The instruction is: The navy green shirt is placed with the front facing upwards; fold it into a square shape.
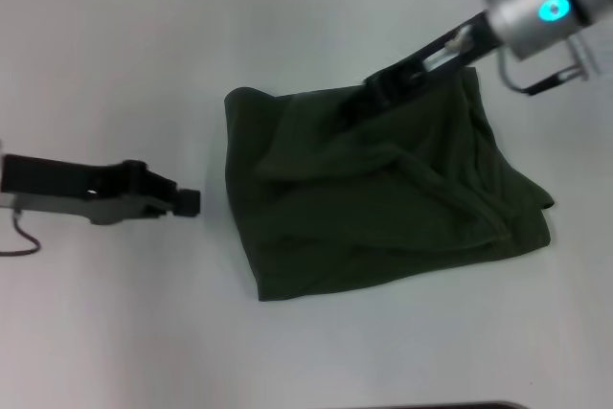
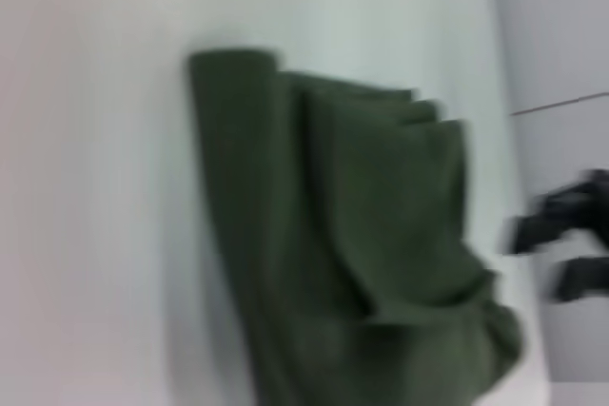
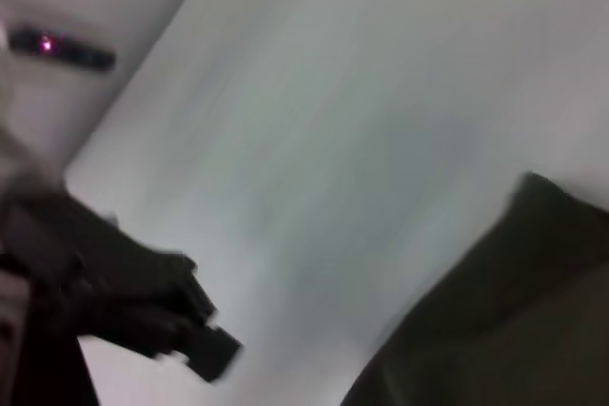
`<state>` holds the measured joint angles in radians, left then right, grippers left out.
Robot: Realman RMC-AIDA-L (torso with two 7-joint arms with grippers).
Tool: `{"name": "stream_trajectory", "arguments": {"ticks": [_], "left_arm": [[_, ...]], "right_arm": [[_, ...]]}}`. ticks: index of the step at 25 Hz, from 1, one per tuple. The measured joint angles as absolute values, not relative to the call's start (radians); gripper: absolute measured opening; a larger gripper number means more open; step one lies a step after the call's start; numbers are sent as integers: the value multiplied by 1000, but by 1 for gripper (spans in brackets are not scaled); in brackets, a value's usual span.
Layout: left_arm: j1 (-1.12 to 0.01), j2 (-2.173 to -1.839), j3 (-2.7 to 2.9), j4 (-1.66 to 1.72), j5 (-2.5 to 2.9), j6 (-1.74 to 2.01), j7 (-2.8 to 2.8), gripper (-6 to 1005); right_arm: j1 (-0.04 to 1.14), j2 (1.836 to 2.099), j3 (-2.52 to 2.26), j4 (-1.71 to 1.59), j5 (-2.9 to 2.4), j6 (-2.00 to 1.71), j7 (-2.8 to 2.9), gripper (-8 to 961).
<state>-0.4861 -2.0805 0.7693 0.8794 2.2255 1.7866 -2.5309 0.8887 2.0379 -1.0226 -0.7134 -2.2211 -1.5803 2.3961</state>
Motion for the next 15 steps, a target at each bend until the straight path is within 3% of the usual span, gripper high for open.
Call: {"name": "stream_trajectory", "arguments": {"ticks": [2,8,13,15], "left_arm": [[-486,-2074,712,883,2217,1853,-2499,58],[-466,-2062,636,874,2217,1973,-2469,64],[-461,-2059,634,870,2215,1967,-2482,275],[-462,-2059,633,871,2215,1962,-2483,323]], "right_arm": [[906,2057,-1058,-715,-2223,-1544,2334,339],[938,2082,-1107,-724,-2285,-1501,2314,600],[956,2092,-1174,-726,-2294,-1472,2318,776],[965,2095,-1206,-727,-2282,-1463,2305,789]]}}
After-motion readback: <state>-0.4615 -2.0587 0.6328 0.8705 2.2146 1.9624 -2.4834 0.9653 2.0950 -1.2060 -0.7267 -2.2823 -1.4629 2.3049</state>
